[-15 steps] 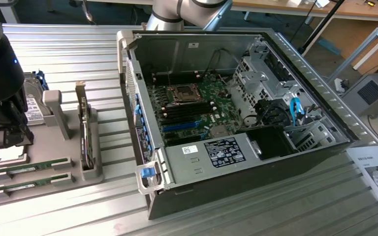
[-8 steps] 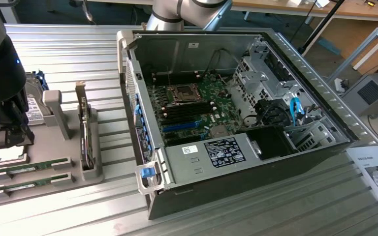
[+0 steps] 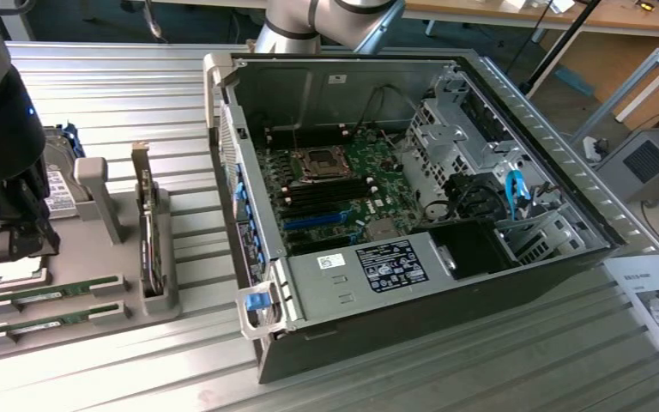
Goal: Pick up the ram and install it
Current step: 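Pick up the ram and move it above insertion slot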
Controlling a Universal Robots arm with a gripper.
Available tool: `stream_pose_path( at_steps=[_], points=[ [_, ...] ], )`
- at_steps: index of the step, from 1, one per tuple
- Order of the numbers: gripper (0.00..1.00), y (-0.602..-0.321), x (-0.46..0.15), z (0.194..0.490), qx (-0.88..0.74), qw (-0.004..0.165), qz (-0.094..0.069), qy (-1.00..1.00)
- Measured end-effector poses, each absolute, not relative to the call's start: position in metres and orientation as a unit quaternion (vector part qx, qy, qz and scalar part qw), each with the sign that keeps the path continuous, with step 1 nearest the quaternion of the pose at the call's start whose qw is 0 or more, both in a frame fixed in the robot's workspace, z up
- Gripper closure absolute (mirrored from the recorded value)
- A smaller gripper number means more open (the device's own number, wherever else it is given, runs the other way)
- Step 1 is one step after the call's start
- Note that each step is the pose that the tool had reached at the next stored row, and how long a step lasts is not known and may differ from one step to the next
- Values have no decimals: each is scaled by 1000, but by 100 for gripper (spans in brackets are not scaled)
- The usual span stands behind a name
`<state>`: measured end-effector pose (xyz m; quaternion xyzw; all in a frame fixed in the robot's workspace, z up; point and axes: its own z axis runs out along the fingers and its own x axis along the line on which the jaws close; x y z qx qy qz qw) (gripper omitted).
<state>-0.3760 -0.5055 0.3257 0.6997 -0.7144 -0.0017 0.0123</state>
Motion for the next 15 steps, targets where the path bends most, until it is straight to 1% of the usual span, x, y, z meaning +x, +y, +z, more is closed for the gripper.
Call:
stream_pose_path(
  at_steps=[15],
  points=[
    [89,-512,-379,305,700,12,-2,-714]
  ],
)
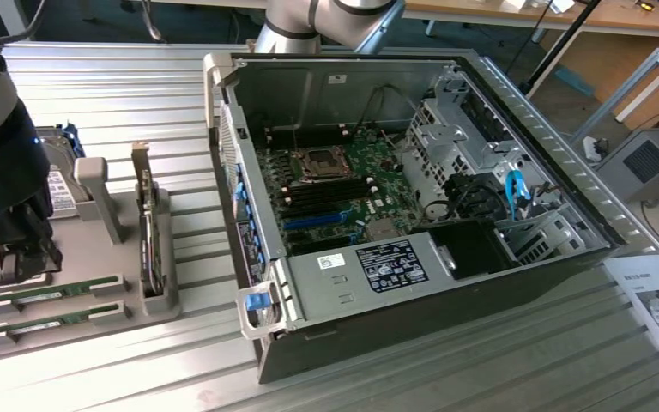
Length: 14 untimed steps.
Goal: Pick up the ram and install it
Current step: 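Pick up the ram and move it above insertion slot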
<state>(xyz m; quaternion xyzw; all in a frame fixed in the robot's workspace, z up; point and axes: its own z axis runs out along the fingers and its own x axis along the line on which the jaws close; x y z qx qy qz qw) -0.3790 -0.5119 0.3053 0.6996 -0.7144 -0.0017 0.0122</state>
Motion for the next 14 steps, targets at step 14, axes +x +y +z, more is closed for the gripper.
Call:
stream_pose_path(
  at_steps=[14],
  points=[
    [89,-514,-380,292,700,12,-2,-714]
  ],
)
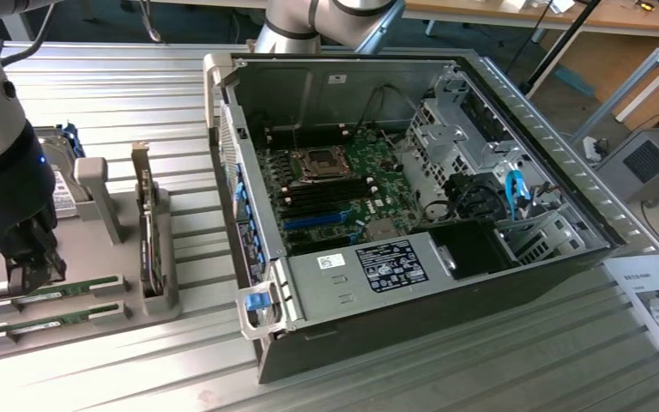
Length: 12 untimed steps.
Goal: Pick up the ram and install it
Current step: 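Pick up the ram and move it above insertion slot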
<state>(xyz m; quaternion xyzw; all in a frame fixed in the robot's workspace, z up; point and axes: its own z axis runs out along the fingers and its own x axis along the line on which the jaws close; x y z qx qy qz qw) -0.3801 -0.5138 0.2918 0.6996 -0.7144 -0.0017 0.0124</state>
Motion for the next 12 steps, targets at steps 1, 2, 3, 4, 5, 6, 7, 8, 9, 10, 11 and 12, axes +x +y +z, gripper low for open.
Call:
stream_pose_path(
  at_steps=[1,2,3,4,5,6,7,8,9,10,11,12],
  points=[
    [89,-514,-380,292,700,12,-2,-714],
    [89,-514,-380,292,700,12,-2,-714],
    [89,-514,-380,292,700,12,-2,-714],
    [89,-514,-380,292,700,12,-2,-714],
    [89,-514,-380,292,700,12,-2,-714],
    [89,-514,-380,291,700,12,-2,-714],
    [89,-514,-380,291,700,12,-2,-714],
    [89,-514,-380,290,700,12,-2,-714],
    [89,-514,-380,289,700,12,-2,-714],
    [89,-514,-380,287,700,12,-2,-714],
    [89,-514,-380,286,700,12,-2,-714],
    [89,-514,-380,285,700,12,-2,-714]
  ],
)
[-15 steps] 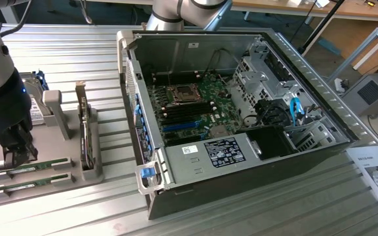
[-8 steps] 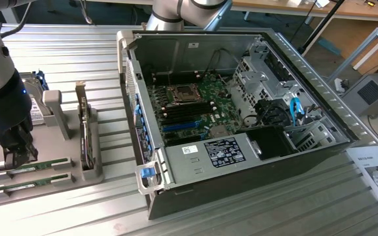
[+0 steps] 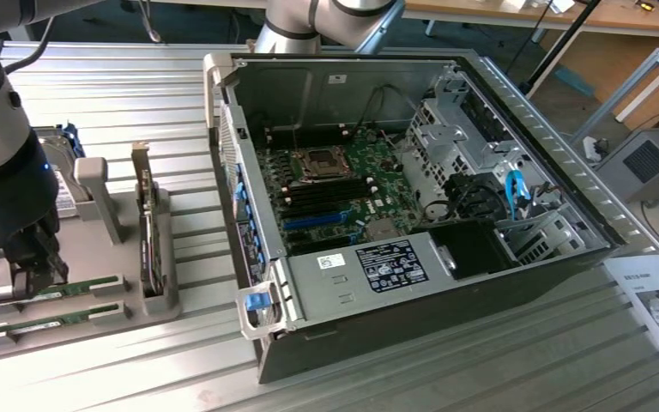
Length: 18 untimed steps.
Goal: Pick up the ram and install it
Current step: 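Pick up the ram and move it above insertion slot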
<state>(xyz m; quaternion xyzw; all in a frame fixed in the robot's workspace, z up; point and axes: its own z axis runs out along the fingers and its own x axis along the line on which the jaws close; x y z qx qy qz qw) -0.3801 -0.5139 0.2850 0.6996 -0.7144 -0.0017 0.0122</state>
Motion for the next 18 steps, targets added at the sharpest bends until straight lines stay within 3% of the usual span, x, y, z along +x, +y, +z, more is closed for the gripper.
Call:
stream_pose_path(
  at_steps=[18],
  points=[
    [89,-514,-380,274,700,12,-2,-714]
  ],
)
